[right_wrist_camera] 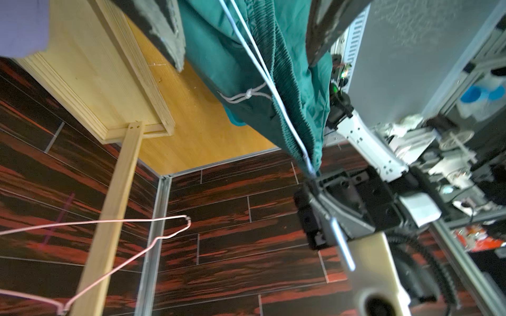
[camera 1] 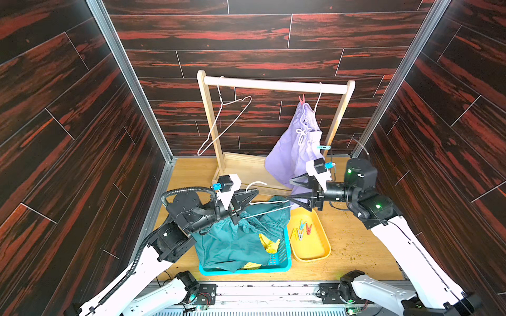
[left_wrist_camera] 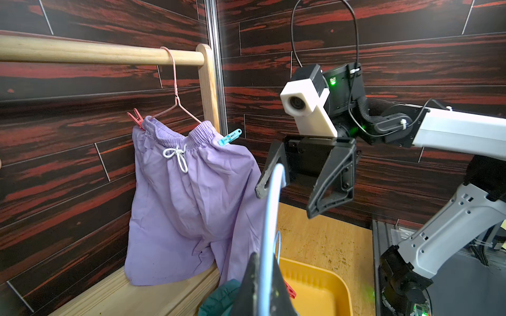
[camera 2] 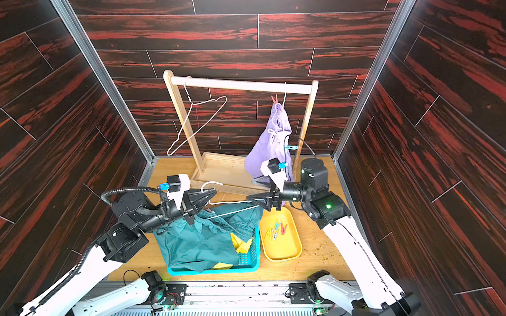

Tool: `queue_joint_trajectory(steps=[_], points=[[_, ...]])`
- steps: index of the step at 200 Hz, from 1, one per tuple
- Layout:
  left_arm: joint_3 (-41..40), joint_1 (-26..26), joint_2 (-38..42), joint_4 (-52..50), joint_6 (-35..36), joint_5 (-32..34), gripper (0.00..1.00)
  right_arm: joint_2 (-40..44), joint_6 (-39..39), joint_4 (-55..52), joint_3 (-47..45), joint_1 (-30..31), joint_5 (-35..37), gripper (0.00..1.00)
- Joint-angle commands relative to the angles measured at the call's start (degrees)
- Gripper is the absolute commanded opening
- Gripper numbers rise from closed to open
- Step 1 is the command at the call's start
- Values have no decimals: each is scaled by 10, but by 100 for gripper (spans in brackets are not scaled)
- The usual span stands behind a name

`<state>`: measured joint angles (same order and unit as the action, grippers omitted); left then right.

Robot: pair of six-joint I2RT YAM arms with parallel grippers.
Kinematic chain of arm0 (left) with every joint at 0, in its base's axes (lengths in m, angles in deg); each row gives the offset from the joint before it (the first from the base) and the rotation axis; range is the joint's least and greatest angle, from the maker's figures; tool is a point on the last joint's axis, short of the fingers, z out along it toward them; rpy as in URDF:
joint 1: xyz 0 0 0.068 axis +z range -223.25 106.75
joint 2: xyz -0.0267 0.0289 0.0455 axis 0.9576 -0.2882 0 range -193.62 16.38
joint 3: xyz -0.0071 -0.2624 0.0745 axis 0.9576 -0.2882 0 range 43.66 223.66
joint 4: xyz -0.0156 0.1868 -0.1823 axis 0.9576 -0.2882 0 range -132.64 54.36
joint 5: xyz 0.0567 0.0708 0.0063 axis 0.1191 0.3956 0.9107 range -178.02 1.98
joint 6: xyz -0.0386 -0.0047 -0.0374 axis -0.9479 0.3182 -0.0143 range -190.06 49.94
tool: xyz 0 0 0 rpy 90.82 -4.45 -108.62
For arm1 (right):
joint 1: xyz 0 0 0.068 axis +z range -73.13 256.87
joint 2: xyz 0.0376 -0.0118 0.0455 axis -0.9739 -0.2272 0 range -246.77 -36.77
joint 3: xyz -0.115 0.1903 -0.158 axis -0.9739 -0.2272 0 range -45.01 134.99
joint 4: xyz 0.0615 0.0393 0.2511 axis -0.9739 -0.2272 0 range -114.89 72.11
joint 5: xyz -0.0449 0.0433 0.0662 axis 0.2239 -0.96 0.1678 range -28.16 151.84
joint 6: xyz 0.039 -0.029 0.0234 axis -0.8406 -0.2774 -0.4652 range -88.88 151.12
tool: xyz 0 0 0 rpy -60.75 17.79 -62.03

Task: Remove the clothespins securing shorts to the hanger
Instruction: Remove the shorts from the hanger.

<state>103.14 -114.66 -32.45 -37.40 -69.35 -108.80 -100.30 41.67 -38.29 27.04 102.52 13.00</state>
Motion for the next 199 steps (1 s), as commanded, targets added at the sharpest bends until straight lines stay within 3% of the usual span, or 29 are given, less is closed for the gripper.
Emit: queue_joint_trajectory(steps=[1, 34, 68, 121, 145, 199], points=[[21, 3, 7, 0, 15, -4, 0, -15, 80, -13, -2, 0, -48, 70], [23, 3, 9, -5, 17, 0, 0, -41, 113, -13, 17, 9, -74, 67], [23, 3, 9, -3, 17, -1, 0, -75, 163, -47, 41, 31, -51, 63], [23, 3, 7, -3, 18, -1, 0, -123, 186, -68, 73, 67, -56, 58], [23, 3, 7, -3, 19, -2, 0, -136, 171, -57, 77, 72, -90, 53], [17, 3, 6, 1, 18, -1, 0, -148, 176, -54, 69, 106, -50, 47]])
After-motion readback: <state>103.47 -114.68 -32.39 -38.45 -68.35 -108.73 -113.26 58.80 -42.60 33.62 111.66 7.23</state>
